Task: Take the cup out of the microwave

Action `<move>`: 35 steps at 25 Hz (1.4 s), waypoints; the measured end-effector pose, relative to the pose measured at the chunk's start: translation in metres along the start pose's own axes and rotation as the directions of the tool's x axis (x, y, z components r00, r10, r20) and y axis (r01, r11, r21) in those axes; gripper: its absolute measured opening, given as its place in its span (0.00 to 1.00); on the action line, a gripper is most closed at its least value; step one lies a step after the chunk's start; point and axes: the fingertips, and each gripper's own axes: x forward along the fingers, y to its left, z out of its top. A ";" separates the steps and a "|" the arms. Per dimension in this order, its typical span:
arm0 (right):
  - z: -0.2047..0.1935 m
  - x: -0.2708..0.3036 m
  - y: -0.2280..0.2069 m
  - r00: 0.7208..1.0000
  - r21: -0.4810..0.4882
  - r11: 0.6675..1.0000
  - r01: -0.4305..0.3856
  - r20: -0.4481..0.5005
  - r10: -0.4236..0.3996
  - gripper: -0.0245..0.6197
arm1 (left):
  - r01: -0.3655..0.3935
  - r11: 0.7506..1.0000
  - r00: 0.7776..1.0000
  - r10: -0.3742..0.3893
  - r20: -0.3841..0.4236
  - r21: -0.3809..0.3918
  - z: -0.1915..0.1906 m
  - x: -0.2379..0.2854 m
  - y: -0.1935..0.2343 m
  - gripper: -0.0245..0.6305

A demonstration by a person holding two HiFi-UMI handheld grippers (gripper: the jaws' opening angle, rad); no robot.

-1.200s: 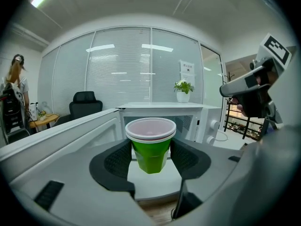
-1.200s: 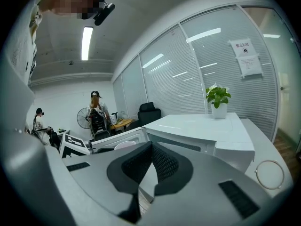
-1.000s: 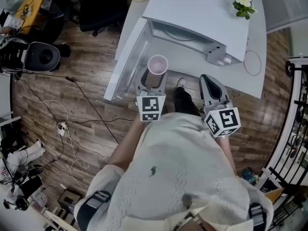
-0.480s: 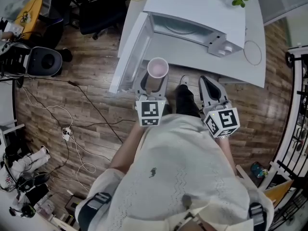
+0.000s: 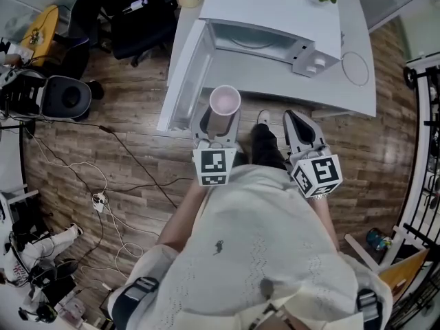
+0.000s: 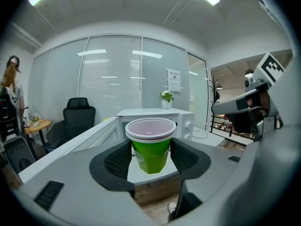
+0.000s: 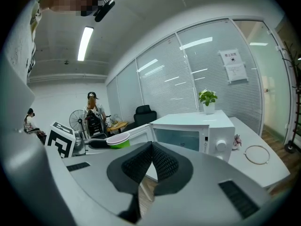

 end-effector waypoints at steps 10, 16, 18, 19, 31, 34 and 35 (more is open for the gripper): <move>0.029 -0.025 0.006 0.997 -0.036 0.999 0.032 0.071 -0.030 0.05 | -0.014 1.000 0.999 0.014 0.047 -0.006 0.029 -0.023 -0.003 0.47; 0.051 -0.033 0.014 0.993 -0.062 0.998 0.026 0.113 -0.019 0.05 | -0.023 1.000 0.997 0.023 0.079 0.004 0.053 -0.035 -0.001 0.47; 0.057 -0.035 0.015 0.992 -0.070 0.997 0.026 0.124 -0.017 0.05 | -0.021 1.000 0.996 0.020 0.091 0.011 0.061 -0.038 0.000 0.47; 0.061 -0.036 0.016 0.991 -0.076 0.997 0.025 0.129 -0.015 0.05 | -0.021 1.000 0.995 0.020 0.099 0.012 0.065 -0.040 0.000 0.47; 0.081 -0.044 0.023 0.986 -0.110 0.994 0.025 0.168 -0.006 0.05 | -0.026 1.000 0.991 0.025 0.133 0.005 0.087 -0.052 0.000 0.47; 0.082 -0.045 0.022 0.985 -0.104 0.994 0.029 0.172 -0.011 0.05 | -0.020 1.000 0.991 0.019 0.131 0.007 0.087 -0.050 -0.003 0.47; 0.082 -0.045 0.021 0.985 -0.104 0.994 0.030 0.172 -0.012 0.05 | -0.017 1.000 0.991 0.016 0.131 0.006 0.087 -0.050 -0.004 0.47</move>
